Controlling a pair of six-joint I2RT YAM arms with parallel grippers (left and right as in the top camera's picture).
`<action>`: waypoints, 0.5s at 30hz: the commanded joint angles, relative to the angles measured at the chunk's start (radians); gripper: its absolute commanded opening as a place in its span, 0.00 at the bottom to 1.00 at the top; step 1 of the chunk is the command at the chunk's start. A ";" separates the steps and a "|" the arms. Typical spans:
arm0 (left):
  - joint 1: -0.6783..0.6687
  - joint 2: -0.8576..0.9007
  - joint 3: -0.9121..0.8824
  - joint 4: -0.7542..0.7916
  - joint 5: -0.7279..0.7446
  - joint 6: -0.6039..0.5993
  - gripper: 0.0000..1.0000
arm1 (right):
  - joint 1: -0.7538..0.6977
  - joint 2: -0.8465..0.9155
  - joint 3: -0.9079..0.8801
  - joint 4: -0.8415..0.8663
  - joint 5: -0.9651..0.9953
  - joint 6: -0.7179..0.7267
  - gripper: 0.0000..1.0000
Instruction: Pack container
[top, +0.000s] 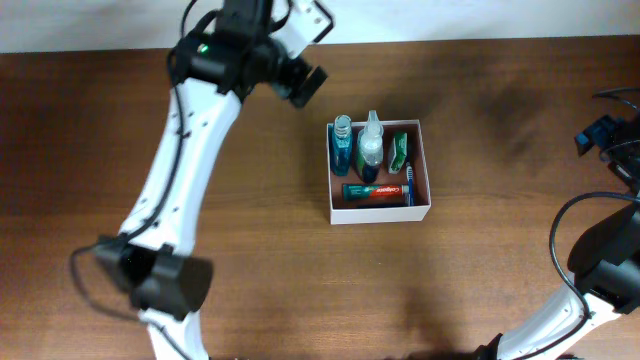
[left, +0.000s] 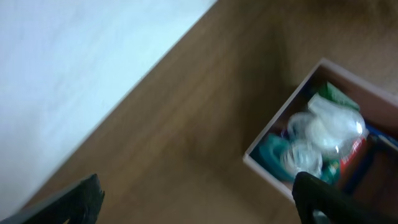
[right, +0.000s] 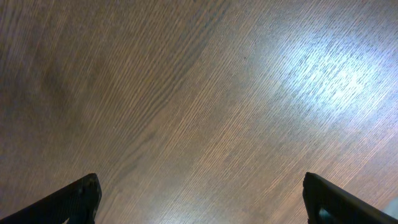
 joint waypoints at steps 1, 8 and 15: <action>0.059 -0.207 -0.194 0.067 0.038 -0.105 0.99 | -0.003 -0.008 -0.006 0.003 0.019 -0.003 0.99; 0.171 -0.560 -0.725 0.388 0.039 -0.211 0.99 | -0.003 -0.008 -0.006 0.003 0.019 -0.003 0.99; 0.226 -0.876 -1.194 0.749 0.038 -0.332 0.99 | -0.003 -0.008 -0.006 0.003 0.019 -0.003 0.99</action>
